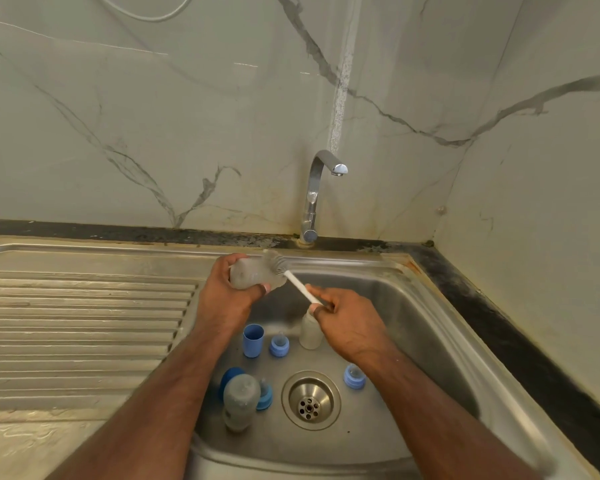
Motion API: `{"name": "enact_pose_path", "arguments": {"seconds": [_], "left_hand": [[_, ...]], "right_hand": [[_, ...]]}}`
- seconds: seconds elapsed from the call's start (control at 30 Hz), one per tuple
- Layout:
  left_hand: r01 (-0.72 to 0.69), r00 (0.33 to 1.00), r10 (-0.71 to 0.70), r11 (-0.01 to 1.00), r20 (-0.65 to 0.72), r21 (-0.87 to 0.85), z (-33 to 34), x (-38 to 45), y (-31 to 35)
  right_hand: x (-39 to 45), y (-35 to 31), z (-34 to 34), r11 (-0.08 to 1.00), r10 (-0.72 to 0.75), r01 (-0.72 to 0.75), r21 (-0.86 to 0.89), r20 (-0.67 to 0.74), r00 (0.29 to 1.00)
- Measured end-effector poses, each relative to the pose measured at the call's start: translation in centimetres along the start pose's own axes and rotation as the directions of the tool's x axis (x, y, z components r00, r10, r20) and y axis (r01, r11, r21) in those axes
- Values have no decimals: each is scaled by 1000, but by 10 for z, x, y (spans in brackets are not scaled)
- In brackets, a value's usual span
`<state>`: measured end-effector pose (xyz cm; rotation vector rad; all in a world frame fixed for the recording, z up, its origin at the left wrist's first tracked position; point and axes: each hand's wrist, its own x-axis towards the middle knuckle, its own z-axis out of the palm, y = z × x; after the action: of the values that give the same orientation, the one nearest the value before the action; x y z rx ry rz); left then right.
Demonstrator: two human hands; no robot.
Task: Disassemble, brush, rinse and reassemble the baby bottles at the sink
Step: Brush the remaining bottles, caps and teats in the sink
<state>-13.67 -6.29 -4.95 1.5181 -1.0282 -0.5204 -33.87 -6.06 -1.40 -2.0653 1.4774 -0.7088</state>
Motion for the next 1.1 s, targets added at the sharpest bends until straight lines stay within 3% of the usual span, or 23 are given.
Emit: {"name": "enact_pose_path", "arguments": {"seconds": [0.07, 0.2, 0.37, 0.5, 0.63, 0.83, 1.0, 1.1], "left_hand": [[5, 1000, -5, 1000, 5, -6, 0, -1, 1], [17, 1000, -17, 1000, 14, -15, 5, -3, 4], [37, 999, -36, 995, 5, -88, 2, -2, 3], [28, 999, -26, 991, 21, -130, 4, -4, 4], [82, 996, -84, 971, 1, -225, 1, -6, 6], [139, 990, -115, 908, 84, -396, 3, -9, 13], [201, 976, -135, 865, 172, -459, 1, -7, 9], [260, 961, -169, 817, 218, -515, 2, -5, 11]], "right_hand": [[1, 4, -2, 999, 35, -35, -6, -14, 999], [-9, -5, 5, 992, -52, 48, 120, 33, 998], [3, 3, -2, 999, 32, -32, -3, -24, 999], [-8, -4, 1, 997, -42, 41, 61, 12, 999], [1, 1, 0, 1000, -15, 15, -18, -33, 999], [-7, -2, 2, 996, -57, 58, 71, -5, 998], [2, 4, -4, 1000, 3, -3, -9, -50, 999], [1, 5, -5, 1000, 6, -5, 27, -68, 998]]}}
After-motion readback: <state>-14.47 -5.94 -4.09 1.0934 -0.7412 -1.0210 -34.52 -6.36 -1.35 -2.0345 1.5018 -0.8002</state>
